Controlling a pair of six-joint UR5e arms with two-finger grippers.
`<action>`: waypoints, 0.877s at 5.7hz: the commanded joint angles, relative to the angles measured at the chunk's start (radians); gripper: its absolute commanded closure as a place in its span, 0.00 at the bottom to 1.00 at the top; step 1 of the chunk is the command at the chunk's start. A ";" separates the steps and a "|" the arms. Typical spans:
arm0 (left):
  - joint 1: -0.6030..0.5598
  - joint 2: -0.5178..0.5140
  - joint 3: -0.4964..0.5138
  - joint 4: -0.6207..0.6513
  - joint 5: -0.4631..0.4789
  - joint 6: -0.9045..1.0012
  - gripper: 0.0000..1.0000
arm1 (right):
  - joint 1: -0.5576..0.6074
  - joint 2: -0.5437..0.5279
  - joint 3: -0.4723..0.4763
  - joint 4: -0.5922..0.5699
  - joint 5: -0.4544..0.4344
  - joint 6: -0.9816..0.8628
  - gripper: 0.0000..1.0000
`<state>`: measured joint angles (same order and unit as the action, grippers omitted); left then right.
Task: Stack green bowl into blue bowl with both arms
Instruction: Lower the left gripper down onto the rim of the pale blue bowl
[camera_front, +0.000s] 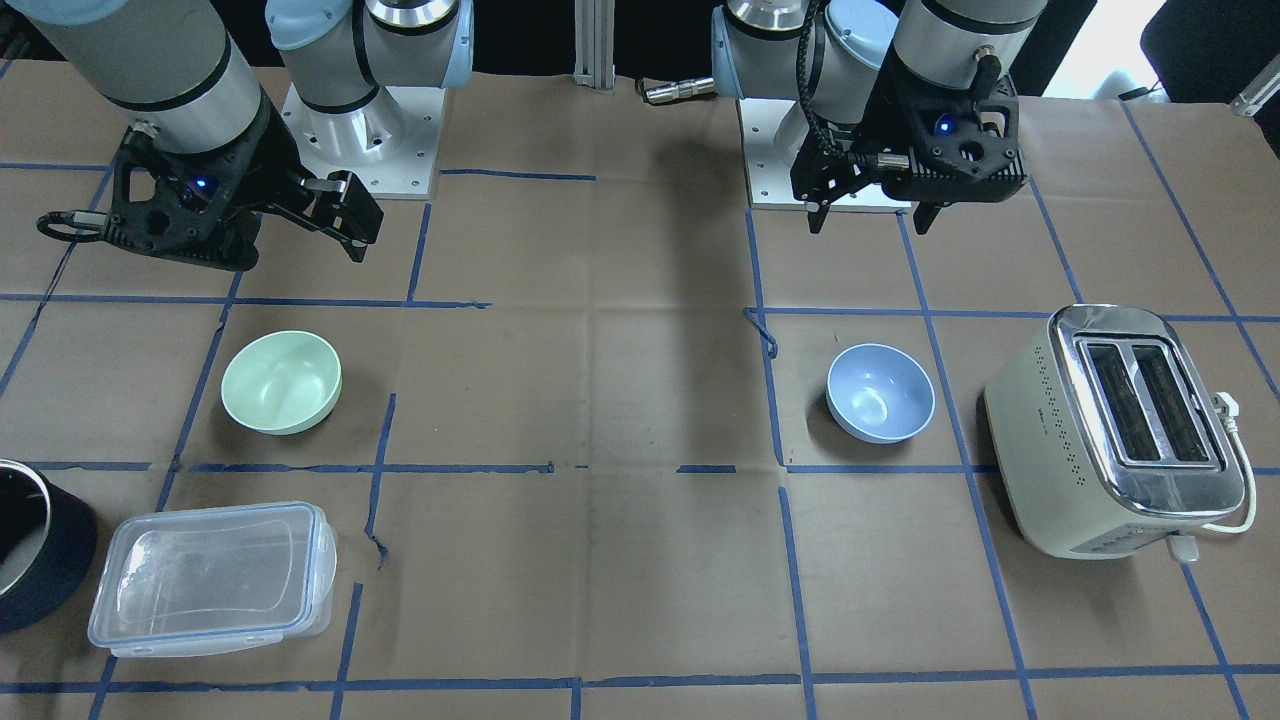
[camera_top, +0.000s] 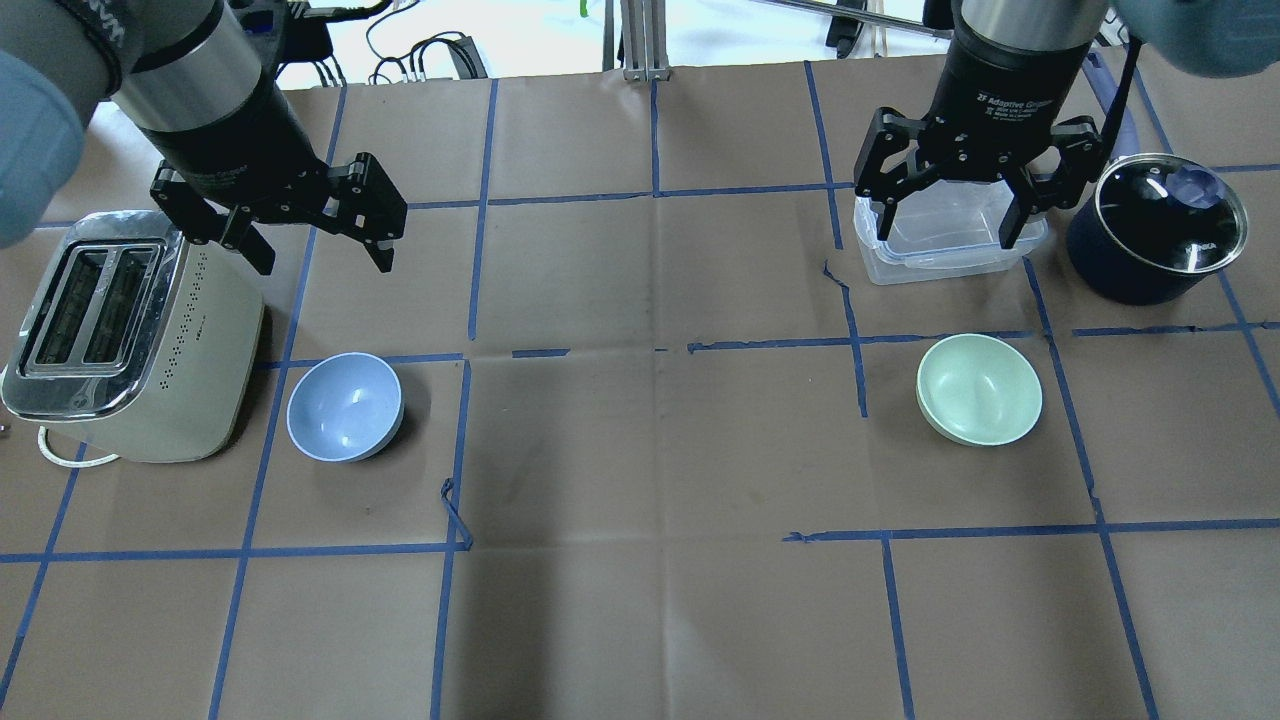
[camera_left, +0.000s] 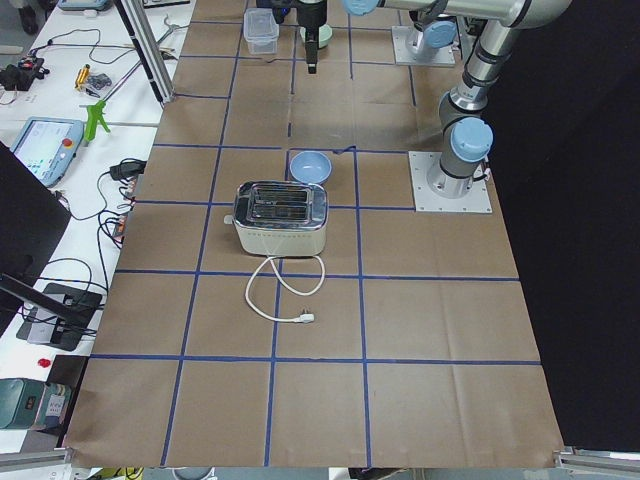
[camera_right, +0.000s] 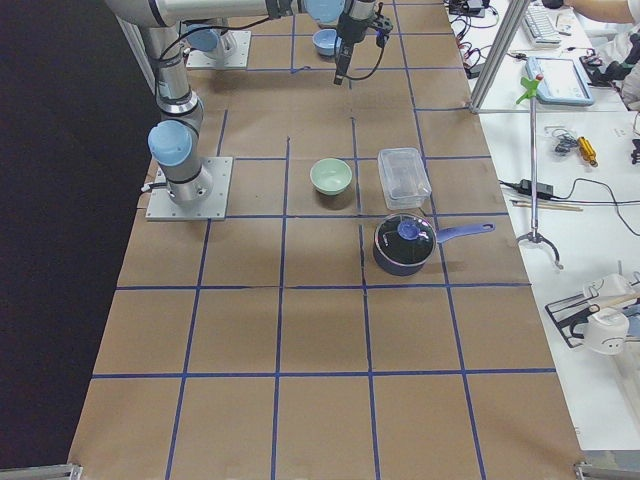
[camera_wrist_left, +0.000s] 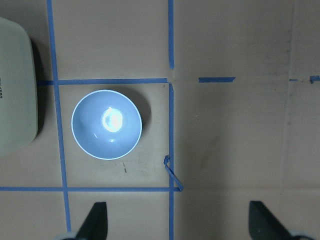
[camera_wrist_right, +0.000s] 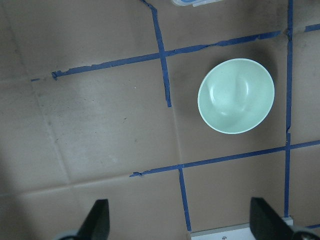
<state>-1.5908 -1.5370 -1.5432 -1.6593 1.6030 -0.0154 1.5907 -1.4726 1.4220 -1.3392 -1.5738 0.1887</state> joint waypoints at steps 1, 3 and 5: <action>0.002 0.001 0.000 0.000 0.001 0.000 0.02 | 0.000 0.000 -0.002 0.000 0.000 0.000 0.00; 0.027 0.002 -0.002 0.001 -0.002 0.020 0.02 | 0.000 0.000 0.000 0.000 0.000 0.000 0.00; 0.106 -0.009 -0.021 0.001 -0.024 0.032 0.02 | 0.000 0.000 0.000 0.000 0.002 0.000 0.00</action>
<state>-1.5139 -1.5405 -1.5502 -1.6590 1.5917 0.0101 1.5907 -1.4727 1.4212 -1.3392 -1.5727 0.1887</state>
